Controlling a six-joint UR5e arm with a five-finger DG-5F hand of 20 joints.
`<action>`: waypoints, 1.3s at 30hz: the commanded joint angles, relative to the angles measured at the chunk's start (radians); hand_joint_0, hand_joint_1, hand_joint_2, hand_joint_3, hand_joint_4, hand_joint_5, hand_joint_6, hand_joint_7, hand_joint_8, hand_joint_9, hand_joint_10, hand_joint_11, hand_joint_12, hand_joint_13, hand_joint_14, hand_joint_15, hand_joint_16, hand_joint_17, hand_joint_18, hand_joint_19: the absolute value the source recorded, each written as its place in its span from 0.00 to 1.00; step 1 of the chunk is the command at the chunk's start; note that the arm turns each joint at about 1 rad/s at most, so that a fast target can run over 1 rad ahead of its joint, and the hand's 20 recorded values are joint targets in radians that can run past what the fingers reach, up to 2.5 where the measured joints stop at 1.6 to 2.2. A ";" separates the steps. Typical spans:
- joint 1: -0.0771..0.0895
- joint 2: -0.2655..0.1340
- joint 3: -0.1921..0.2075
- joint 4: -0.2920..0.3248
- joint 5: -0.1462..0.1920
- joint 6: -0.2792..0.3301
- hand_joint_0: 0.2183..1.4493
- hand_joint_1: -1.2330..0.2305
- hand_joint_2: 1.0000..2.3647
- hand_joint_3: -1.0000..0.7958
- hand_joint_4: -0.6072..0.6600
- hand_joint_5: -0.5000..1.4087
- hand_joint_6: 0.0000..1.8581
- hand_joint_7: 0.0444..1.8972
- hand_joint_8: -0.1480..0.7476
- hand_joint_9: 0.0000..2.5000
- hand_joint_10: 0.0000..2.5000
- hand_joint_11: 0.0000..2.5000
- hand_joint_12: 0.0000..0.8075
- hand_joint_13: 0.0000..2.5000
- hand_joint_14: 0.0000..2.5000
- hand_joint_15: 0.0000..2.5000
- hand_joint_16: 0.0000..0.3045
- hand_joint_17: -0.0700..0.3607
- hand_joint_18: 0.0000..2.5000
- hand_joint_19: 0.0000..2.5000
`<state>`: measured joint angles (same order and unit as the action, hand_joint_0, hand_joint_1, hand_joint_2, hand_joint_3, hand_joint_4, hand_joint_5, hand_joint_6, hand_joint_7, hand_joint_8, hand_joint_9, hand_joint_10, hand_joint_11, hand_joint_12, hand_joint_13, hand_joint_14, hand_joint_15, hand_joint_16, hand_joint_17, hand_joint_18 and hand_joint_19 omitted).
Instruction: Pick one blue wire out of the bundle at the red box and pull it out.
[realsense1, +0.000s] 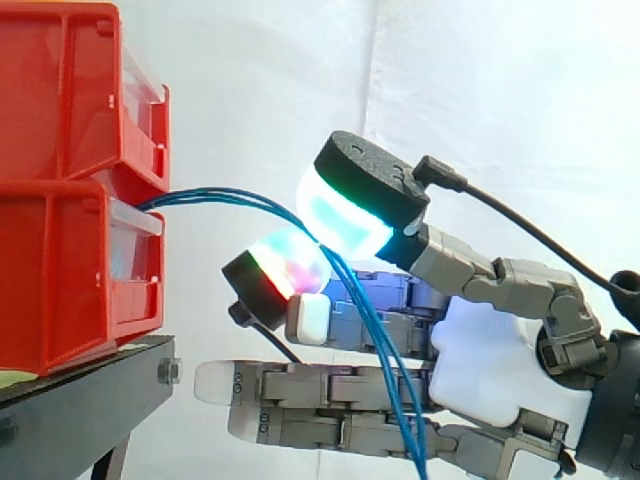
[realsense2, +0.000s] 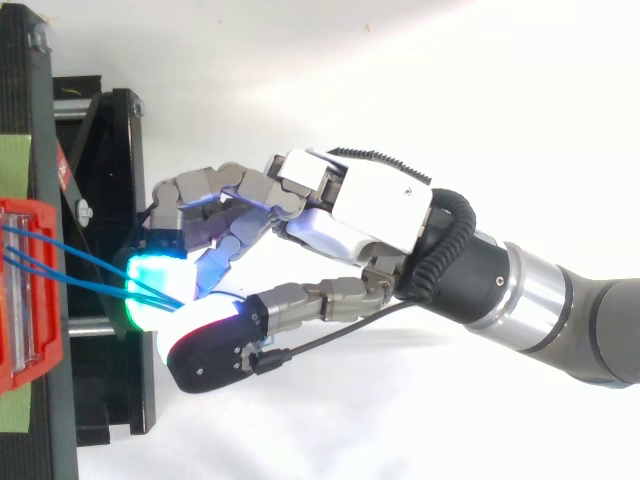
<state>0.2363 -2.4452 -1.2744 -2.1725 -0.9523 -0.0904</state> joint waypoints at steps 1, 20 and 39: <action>0.000 0.000 0.000 0.000 0.000 -0.002 0.31 0.41 0.00 0.32 0.59 0.24 0.37 0.70 0.30 0.47 0.01 0.25 0.38 0.25 0.01 0.14 0.15 0.41 0.13 0.13; -0.003 0.000 0.000 0.000 0.000 -0.005 0.32 0.27 0.01 0.47 0.55 0.19 0.48 0.60 0.46 0.45 0.01 0.35 0.45 0.28 0.01 0.17 0.18 0.45 0.17 0.12; 0.002 0.000 0.000 -0.001 0.001 -0.005 0.23 0.41 0.00 0.28 0.59 0.20 0.44 0.61 0.43 0.46 0.01 0.31 0.44 0.27 0.01 0.17 0.18 0.44 0.15 0.14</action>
<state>0.2373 -2.4452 -1.2747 -2.1728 -0.9511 -0.0951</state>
